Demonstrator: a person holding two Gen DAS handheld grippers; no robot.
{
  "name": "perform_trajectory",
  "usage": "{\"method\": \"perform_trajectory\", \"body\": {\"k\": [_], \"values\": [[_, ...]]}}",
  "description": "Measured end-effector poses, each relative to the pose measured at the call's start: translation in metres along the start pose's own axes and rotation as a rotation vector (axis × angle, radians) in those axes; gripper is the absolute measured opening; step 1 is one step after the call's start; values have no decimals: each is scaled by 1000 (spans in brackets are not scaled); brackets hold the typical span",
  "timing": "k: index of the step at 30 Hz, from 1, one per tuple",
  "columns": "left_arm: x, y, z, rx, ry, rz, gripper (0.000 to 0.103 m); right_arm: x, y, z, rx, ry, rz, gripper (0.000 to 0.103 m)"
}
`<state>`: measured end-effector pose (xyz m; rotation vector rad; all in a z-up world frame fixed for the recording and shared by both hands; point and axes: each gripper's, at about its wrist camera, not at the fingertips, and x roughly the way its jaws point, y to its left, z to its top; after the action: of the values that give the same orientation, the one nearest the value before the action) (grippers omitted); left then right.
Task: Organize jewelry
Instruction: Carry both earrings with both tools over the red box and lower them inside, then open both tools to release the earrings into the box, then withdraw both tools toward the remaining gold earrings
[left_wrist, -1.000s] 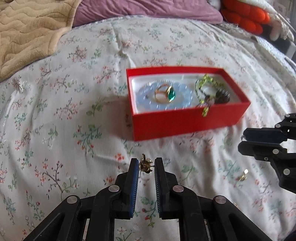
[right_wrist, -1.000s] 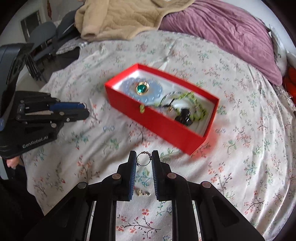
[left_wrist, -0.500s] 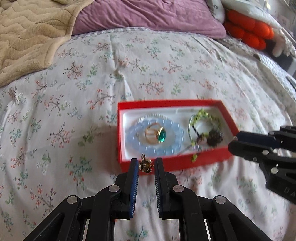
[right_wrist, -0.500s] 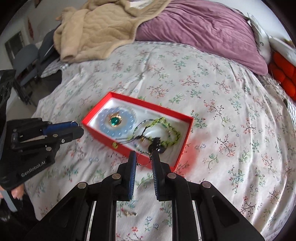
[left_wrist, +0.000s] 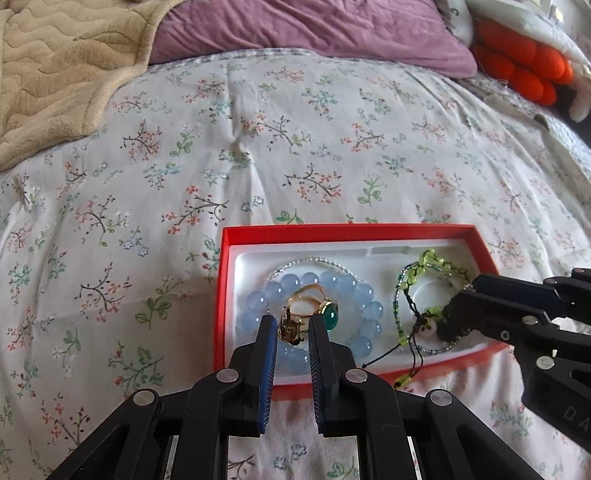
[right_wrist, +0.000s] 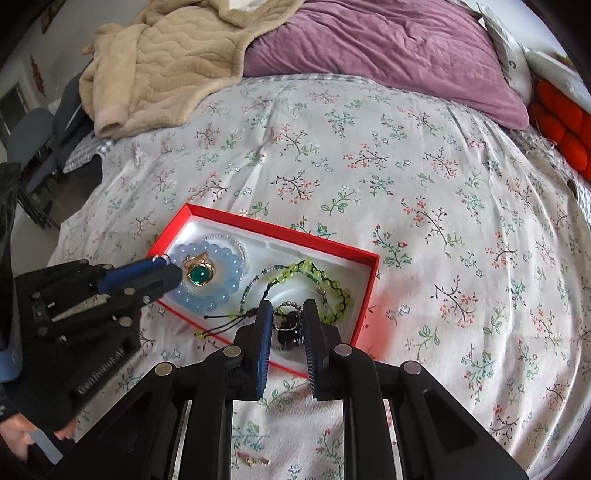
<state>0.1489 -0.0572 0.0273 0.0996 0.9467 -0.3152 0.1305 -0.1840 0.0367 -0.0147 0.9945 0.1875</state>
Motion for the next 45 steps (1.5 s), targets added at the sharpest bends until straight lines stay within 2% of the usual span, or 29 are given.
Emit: {"method": "perform_trajectory", "body": {"k": [11,19,21,23,28,34,37,45], "values": [[3,2,3,15,-3,-3,14,14,3,3,-11,19,-24,18],[-13,4,-1,20,-19,-22,36,5,0,4,8,23,3,22],[-18,4,-2,28,-27,-24,40,0,1,3,1,11,5,32],[-24,6,-5,22,-30,-35,46,-7,0,2,0,-2,7,38],[-35,10,-13,-9,-26,-67,61,-19,-5,-4,20,1,9,42],[-50,12,-26,-23,-19,-76,82,-32,-7,-21,21,24,-5,55],[-56,15,-34,-23,-10,-62,88,-39,-7,-32,21,41,-4,58],[-58,18,-55,-9,57,-23,92,-53,-9,-51,41,54,-3,67]]}}
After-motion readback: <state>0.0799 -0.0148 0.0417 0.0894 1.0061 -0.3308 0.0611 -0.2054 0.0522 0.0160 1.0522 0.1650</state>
